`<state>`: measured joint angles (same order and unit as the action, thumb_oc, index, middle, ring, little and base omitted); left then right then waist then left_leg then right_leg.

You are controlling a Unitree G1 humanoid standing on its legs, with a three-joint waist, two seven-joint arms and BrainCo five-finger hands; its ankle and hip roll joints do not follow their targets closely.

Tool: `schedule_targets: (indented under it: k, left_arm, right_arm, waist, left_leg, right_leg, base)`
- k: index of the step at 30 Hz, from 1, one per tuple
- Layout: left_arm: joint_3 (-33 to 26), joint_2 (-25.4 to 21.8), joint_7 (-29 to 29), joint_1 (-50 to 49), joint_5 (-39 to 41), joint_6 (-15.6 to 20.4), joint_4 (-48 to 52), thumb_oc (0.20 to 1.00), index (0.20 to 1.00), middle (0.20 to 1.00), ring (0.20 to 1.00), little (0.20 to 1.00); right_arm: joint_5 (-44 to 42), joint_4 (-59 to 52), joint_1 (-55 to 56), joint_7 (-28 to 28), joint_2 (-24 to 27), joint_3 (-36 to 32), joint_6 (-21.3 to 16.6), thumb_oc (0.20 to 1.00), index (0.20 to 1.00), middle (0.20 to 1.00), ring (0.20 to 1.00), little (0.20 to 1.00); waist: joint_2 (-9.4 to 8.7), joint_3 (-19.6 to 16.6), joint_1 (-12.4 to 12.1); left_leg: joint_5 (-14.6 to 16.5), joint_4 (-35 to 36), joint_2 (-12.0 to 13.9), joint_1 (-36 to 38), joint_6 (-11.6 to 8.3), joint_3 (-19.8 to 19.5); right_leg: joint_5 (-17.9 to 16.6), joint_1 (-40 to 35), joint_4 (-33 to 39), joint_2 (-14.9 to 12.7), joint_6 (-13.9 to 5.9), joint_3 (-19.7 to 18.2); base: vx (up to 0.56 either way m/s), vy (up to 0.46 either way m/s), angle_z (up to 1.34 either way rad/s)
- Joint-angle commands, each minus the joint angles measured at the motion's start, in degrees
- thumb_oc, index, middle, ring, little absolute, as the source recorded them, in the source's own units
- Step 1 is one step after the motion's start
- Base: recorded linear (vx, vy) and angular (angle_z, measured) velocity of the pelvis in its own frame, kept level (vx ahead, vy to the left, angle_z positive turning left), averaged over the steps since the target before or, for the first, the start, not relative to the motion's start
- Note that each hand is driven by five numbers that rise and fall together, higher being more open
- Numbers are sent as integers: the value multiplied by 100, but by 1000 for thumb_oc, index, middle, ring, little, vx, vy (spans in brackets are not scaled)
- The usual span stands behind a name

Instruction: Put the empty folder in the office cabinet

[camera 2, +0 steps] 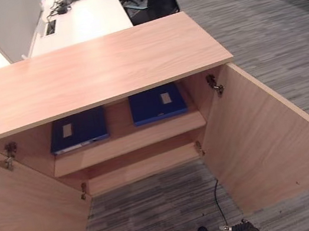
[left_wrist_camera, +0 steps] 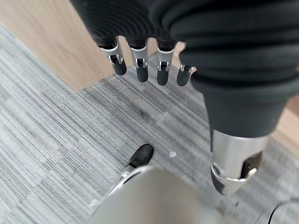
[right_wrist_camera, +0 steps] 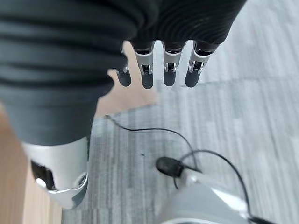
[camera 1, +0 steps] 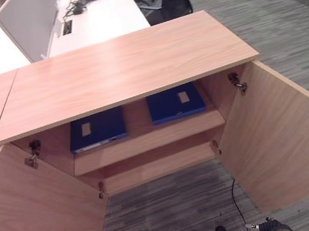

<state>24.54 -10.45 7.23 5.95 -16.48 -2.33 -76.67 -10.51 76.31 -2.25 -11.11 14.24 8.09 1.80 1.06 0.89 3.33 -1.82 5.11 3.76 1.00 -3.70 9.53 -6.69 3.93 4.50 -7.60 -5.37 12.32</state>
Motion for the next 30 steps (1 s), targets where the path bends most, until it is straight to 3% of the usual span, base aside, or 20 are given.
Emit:
schedule_targets:
  k: [1, 5, 9, 11, 14, 19, 30]
  left_arm:
    - [-9, -83, -137, 158, -345, 31, -383, 1000, 1000, 1000, 1000, 1000]
    - [-18, -130, -181, 118, -422, 32, -442, 1000, 1000, 1000, 1000, 1000]
    - [9, -189, -159, 194, -488, 34, -450, 1000, 1000, 1000, 1000, 1000]
    - [-35, -225, -131, 186, -529, 3, -530, 1000, 1000, 1000, 1000, 1000]
    - [-286, -292, -41, 167, -325, -17, -591, 1000, 1000, 1000, 1000, 1000]
    - [-691, -368, -56, -91, -122, -11, -801, 1000, 1000, 1000, 1000, 1000]
    - [-811, -541, -147, -123, -276, 28, -653, 1000, 1000, 1000, 1000, 1000]
  right_arm:
    - [-617, 399, -148, 24, -234, -285, 24, 1000, 1000, 1000, 1000, 1000]
    - [-1080, 420, 7, 37, -207, -686, -47, 1000, 1000, 1000, 1000, 1000]
    - [-1515, 79, 129, -126, -65, -1051, -262, 1000, 1000, 1000, 1000, 1000]
    - [-1662, -46, 256, -222, -57, -1184, -392, 1000, 1000, 1000, 1000, 1000]
    - [-1888, -359, 327, -408, 77, -1530, -562, 1000, 1000, 1000, 1000, 1000]
    - [-2029, -778, 321, -563, 361, -1927, -652, 1000, 1000, 1000, 1000, 1000]
    - [-858, -2601, 255, -1076, 1554, -2228, -684, 1000, 1000, 1000, 1000, 1000]
  waist:
    - [-159, -28, 156]
    - [-173, 44, 330]
    - [-189, 372, 580]
    - [-178, 382, 626]
    - [-135, 337, 599]
    - [-402, -91, 483]
    - [-365, -277, 458]
  left_leg:
    - [725, -11, -629, 167, 425, -248]
    - [699, -11, -741, 131, 514, -107]
    - [648, -11, -672, 134, 561, 50]
    - [632, -11, -580, 120, 557, 38]
    - [614, -11, -435, 104, 563, 117]
    - [725, -11, -584, 171, 560, 193]
    - [761, -11, -469, 244, 435, 126]
  right_leg:
    - [161, 438, -174, 378, -315, -233]
    - [77, 770, -408, 296, -426, -403]
    - [124, 1337, -1271, 242, -617, -801]
    - [271, 1389, -1406, 172, -572, -941]
    - [458, 1162, -1532, -211, -424, -826]
    - [285, 522, -557, -97, -604, -1145]
    - [234, 138, -53, 125, -536, -1055]
  base:
    - [-159, 118, -34]
    - [-137, 107, -43]
    - [-179, 89, -46]
    - [-168, 14, -33]
    - [-101, -17, -25]
    - [80, -66, 0]
    - [23, -48, -10]
